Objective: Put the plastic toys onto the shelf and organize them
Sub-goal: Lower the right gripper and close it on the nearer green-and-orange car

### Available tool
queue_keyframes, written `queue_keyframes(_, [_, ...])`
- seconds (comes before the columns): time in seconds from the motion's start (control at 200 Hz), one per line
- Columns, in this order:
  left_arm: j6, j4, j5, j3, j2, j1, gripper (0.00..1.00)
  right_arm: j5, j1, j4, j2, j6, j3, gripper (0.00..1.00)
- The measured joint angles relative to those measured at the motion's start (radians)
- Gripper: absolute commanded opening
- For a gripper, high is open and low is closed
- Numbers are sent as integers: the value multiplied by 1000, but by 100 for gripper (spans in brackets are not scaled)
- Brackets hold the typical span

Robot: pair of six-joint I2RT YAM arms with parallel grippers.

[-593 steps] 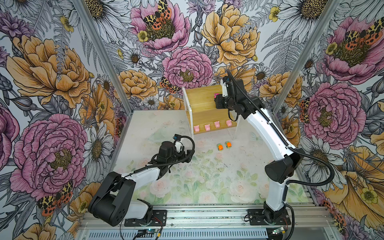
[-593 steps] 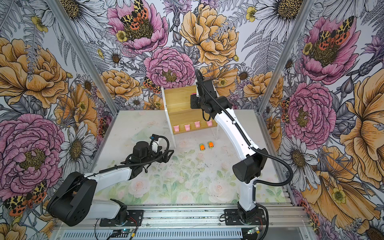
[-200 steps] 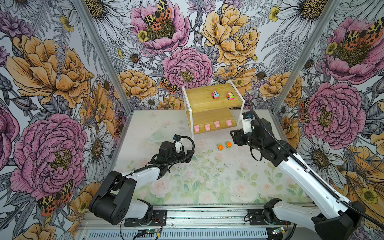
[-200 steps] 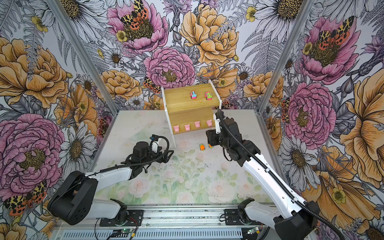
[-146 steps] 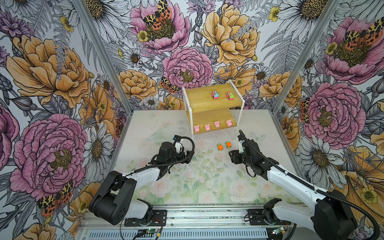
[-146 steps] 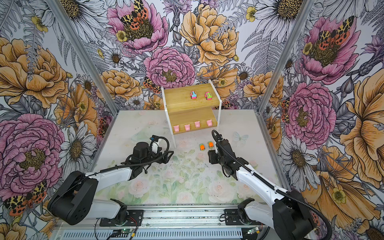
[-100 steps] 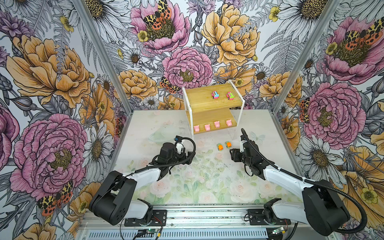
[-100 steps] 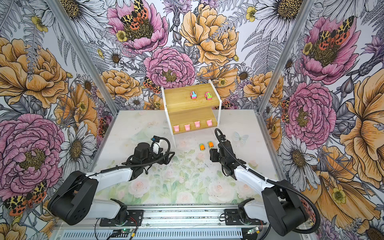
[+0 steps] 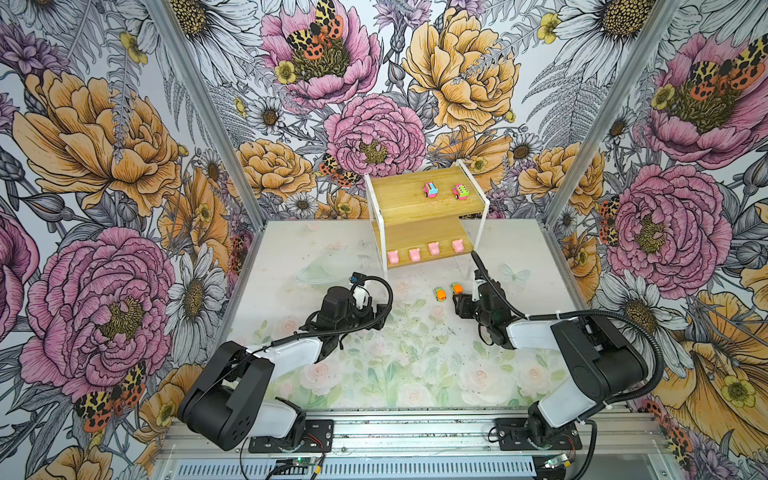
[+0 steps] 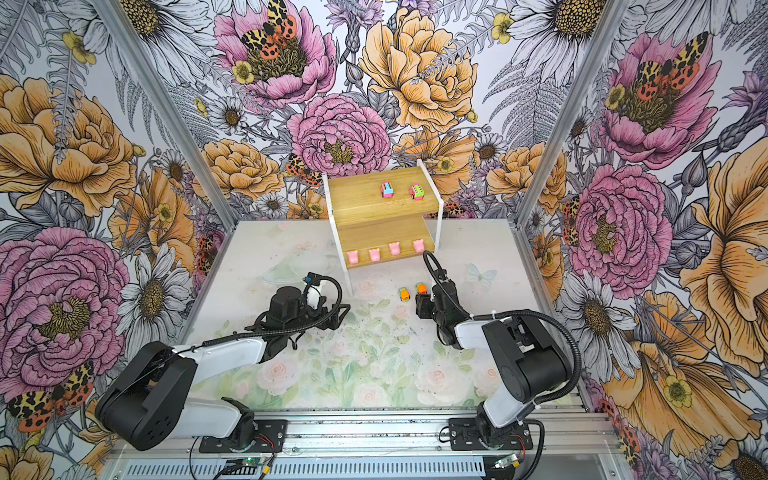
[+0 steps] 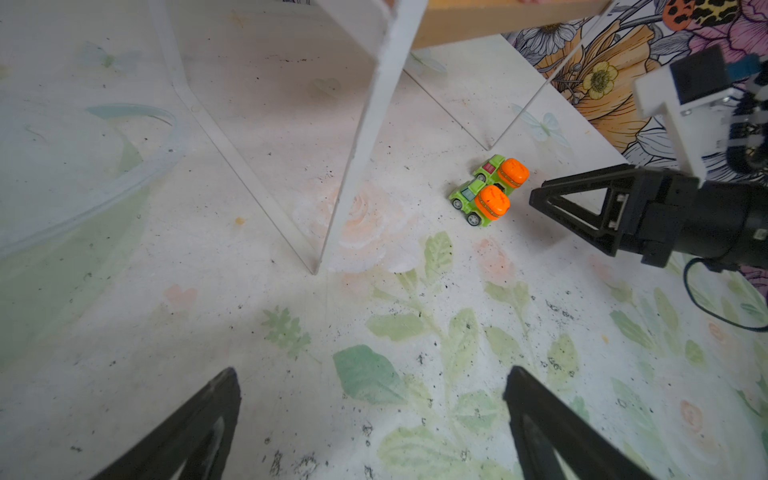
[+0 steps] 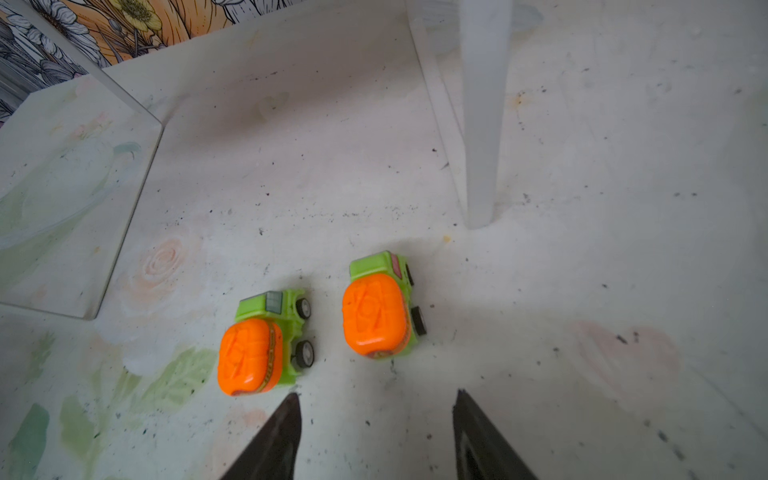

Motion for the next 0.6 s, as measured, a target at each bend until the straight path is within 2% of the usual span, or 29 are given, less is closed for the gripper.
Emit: queue_keyframes(0.6, [0, 8, 0, -2, 22, 0, 99, 30, 0, 205, 135, -27, 0, 60])
